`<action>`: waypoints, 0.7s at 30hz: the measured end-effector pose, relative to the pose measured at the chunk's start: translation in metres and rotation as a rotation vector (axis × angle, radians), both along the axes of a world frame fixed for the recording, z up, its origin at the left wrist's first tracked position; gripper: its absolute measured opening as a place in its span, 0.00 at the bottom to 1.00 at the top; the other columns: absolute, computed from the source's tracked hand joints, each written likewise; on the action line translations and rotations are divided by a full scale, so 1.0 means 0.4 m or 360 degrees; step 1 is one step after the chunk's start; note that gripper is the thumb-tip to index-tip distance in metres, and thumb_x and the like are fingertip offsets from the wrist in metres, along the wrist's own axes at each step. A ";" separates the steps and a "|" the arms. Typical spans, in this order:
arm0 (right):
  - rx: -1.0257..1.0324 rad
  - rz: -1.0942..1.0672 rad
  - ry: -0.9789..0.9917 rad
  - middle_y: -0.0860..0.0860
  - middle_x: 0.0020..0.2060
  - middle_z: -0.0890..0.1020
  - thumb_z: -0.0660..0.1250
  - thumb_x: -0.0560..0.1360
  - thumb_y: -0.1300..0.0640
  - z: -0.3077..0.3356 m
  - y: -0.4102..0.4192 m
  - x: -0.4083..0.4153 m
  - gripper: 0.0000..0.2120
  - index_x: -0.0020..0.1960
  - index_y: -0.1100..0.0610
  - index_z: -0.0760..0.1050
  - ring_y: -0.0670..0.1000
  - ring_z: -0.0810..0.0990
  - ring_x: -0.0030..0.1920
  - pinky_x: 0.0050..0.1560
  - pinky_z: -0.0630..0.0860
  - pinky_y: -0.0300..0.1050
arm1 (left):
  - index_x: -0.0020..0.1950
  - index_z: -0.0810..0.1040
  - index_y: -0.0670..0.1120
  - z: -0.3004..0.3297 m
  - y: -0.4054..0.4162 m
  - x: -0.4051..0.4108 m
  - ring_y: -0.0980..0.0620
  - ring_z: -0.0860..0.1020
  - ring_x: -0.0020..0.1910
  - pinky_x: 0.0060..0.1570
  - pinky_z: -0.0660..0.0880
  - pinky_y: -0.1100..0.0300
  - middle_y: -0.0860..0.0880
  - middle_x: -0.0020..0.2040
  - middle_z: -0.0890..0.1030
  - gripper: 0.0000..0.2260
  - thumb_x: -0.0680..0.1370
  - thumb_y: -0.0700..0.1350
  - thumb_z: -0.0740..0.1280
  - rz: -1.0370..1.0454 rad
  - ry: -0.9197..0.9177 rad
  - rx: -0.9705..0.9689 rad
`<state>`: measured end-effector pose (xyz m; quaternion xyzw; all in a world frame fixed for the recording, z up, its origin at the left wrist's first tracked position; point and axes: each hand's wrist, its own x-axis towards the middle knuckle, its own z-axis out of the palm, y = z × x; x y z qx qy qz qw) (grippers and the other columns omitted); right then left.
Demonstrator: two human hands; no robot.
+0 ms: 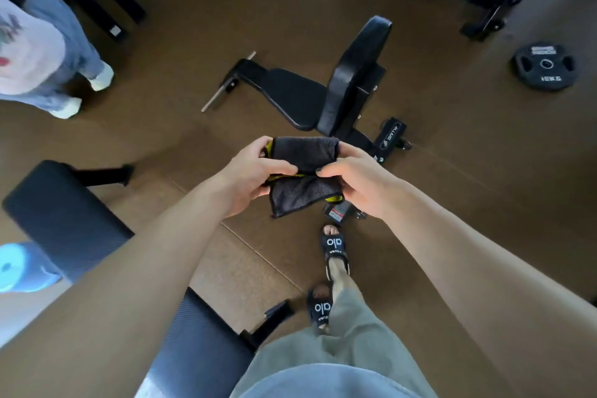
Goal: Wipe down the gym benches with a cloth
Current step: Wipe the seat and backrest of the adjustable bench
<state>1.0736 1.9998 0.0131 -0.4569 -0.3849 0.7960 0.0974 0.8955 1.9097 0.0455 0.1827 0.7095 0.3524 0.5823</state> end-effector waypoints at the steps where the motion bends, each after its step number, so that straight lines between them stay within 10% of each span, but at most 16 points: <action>1: -0.0021 0.0013 0.0016 0.56 0.58 0.86 0.63 0.75 0.75 -0.010 0.038 -0.020 0.24 0.65 0.55 0.79 0.58 0.84 0.59 0.60 0.82 0.55 | 0.65 0.77 0.47 -0.008 0.027 -0.014 0.49 0.83 0.58 0.56 0.81 0.54 0.48 0.57 0.85 0.18 0.76 0.36 0.73 0.0034 -0.0023 -0.0008; 13: -0.0080 0.0022 -0.0221 0.60 0.58 0.83 0.63 0.74 0.76 -0.110 0.371 -0.242 0.24 0.65 0.59 0.78 0.61 0.83 0.58 0.61 0.81 0.59 | 0.53 0.79 0.50 -0.106 0.344 -0.189 0.49 0.83 0.54 0.56 0.77 0.52 0.51 0.49 0.85 0.11 0.78 0.34 0.70 0.0192 -0.0057 -0.0065; 21: -0.0057 -0.0154 -0.0391 0.60 0.54 0.82 0.67 0.73 0.74 -0.215 0.486 -0.423 0.20 0.62 0.59 0.78 0.62 0.83 0.57 0.58 0.82 0.60 | 0.64 0.80 0.45 -0.205 0.497 -0.371 0.42 0.82 0.62 0.64 0.77 0.46 0.42 0.61 0.84 0.15 0.78 0.35 0.70 0.0175 -0.0169 -0.0080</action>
